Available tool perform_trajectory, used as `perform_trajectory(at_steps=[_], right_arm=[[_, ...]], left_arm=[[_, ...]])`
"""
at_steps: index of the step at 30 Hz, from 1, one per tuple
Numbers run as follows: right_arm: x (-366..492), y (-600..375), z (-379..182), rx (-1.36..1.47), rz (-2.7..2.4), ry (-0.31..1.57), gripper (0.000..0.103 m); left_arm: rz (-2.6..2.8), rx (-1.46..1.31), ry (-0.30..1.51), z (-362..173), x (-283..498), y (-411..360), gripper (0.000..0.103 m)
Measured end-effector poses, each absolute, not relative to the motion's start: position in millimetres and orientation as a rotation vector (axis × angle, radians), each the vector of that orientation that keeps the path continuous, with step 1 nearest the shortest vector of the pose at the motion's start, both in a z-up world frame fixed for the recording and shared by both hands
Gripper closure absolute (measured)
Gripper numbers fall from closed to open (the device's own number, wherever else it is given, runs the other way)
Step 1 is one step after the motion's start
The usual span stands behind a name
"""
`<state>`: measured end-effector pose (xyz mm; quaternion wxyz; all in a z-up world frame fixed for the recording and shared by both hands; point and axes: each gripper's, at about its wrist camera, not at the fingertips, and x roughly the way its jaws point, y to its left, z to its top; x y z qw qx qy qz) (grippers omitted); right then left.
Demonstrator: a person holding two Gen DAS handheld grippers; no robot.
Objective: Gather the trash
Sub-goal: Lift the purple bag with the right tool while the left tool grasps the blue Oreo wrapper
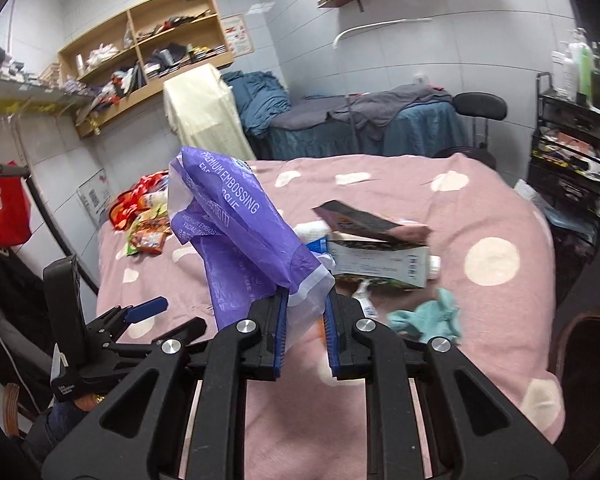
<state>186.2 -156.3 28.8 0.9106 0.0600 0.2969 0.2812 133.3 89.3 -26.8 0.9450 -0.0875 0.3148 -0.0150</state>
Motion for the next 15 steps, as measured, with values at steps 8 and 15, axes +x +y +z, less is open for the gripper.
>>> perform_trajectory(at_steps=[8,15], right_arm=[[180,-220,24,0.195,0.430,0.610,0.086],[178,-258,10,0.251,0.354,0.636,0.086]], left_arm=[[-0.082,-0.159,0.653,-22,157,78,0.006],[-0.150,-0.089,0.716,-23,201,55,0.006]])
